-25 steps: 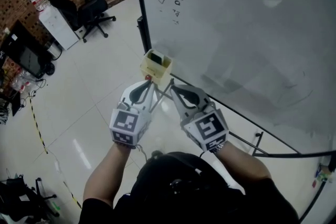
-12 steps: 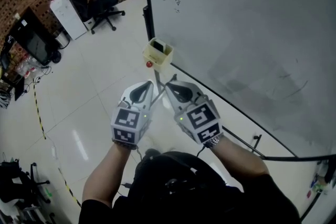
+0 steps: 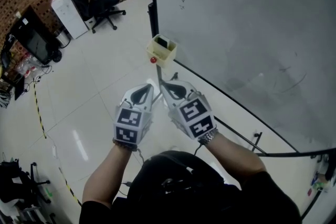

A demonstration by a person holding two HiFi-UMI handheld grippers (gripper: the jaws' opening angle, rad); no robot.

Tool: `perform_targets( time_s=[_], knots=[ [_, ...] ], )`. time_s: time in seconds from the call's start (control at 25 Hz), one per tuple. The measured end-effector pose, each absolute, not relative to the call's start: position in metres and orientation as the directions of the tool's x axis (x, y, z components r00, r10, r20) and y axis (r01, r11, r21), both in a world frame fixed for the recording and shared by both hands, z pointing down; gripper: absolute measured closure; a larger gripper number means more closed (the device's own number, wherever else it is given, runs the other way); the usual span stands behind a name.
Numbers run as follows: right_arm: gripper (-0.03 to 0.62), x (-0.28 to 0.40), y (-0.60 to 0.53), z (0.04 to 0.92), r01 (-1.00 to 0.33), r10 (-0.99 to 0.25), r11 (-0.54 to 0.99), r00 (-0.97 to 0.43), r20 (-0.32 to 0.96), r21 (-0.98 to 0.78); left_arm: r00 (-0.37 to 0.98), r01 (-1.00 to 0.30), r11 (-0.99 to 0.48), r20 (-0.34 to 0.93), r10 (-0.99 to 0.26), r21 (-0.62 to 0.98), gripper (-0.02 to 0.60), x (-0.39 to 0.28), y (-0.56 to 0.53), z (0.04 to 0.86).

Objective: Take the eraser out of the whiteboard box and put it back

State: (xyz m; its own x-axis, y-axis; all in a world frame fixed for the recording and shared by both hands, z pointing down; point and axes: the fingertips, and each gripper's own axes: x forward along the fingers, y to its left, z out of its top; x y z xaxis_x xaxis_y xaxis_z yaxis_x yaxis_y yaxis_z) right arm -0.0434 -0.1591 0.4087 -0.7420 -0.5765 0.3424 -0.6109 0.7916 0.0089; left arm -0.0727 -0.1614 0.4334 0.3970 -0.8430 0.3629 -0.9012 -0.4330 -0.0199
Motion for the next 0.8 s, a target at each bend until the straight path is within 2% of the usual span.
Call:
perform_targets(
  time_s=[0.8],
  knots=[
    [0.571, -0.071, -0.130, 0.410, -0.691, -0.648, 0.723, -0.674, 0.355, 0.009, 0.468, -0.863, -0.505, 0.372, -0.802, -0.003, 0.581, -0.099, -0.128, 0.430]
  ],
)
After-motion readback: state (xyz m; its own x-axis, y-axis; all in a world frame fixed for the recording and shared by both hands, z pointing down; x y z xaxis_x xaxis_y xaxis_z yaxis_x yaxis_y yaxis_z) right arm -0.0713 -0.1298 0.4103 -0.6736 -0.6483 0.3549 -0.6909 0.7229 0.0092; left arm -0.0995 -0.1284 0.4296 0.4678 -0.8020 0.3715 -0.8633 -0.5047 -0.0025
